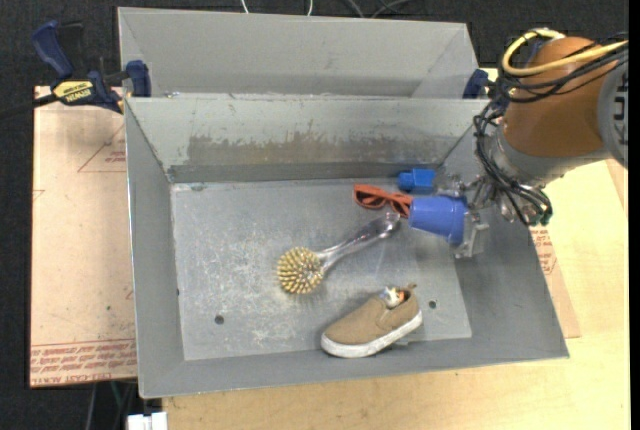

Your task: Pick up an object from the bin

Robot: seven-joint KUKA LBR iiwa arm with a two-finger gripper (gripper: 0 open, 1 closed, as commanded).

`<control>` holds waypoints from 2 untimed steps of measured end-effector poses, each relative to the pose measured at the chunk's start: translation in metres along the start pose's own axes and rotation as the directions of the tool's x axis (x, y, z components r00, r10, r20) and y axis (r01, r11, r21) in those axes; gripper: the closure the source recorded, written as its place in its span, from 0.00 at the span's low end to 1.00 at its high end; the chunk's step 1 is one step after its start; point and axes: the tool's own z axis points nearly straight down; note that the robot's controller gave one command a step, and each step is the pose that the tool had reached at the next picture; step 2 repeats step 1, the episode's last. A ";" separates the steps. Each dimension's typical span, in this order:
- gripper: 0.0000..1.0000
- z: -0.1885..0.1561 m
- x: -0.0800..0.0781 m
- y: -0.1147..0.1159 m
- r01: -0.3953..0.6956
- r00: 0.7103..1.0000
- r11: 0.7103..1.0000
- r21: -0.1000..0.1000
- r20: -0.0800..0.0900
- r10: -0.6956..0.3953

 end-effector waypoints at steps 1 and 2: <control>1.00 -0.020 -0.001 0.000 0.000 1.000 1.000 0.001 0.004 0.000; 1.00 -0.020 -0.001 0.000 0.000 1.000 1.000 0.001 0.004 0.000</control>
Offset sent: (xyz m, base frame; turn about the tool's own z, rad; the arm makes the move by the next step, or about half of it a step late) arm 0.0009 0.0002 0.0310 0.0000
